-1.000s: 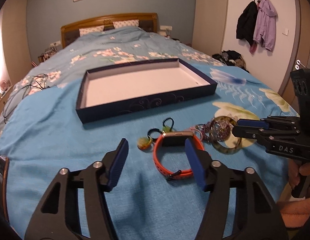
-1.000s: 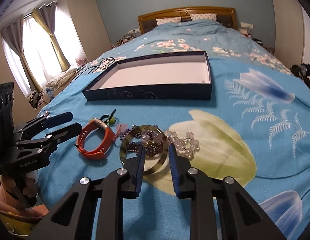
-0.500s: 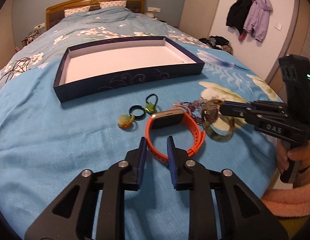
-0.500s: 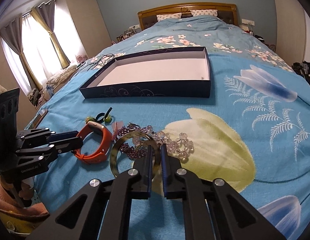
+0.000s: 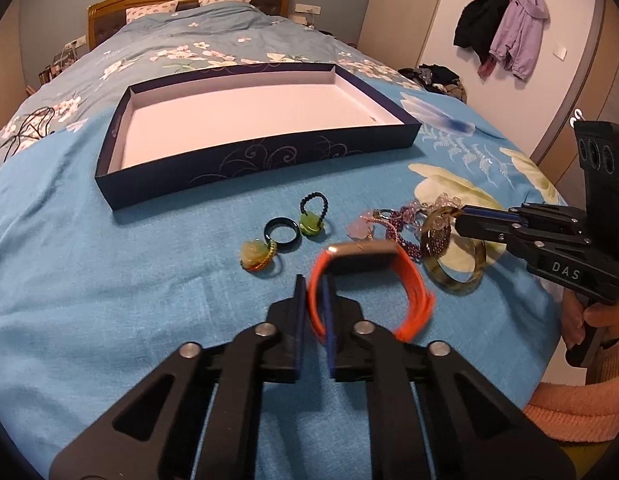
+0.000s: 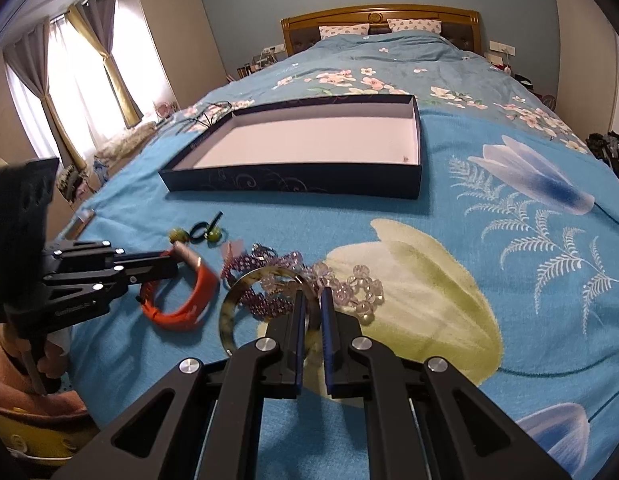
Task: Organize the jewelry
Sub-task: 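Grasp the orange watch band with the left gripper while the right grasps the gold bangle, then carry both into the dark-blue box and open both grippers to release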
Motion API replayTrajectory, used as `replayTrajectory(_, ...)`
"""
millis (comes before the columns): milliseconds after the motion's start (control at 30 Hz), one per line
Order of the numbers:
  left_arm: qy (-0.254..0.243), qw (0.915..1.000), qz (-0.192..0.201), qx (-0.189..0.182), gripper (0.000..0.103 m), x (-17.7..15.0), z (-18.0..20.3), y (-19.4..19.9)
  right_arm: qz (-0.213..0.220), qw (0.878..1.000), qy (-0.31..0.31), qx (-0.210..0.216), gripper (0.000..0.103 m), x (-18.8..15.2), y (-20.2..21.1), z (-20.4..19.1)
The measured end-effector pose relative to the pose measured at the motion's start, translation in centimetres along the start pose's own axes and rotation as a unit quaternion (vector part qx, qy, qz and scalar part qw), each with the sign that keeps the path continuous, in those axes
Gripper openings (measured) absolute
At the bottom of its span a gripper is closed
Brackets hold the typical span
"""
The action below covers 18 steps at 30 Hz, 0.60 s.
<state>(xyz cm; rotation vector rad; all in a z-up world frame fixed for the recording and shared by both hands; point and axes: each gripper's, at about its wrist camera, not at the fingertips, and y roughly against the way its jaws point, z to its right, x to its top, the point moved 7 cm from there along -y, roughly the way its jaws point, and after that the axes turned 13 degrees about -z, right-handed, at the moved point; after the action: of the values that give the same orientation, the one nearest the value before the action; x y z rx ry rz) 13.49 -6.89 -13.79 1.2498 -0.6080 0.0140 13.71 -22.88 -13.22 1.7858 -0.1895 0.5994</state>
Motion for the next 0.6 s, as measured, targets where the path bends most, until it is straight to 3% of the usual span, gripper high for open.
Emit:
replayTrajectory(333,0.032,0.9988,0.030,-0.023,0.007,1.1,-1.5,2.5,0.035,0.999,0.001,0.011,0.006,2.2,2.2,0.1)
replayTrajectory(600,0.057,0.9960,0.069,-0.009,0.007,4.5,-4.3,5.4,0.061,0.998,0.011,0.010,0.006,7.2,2.6,0.6)
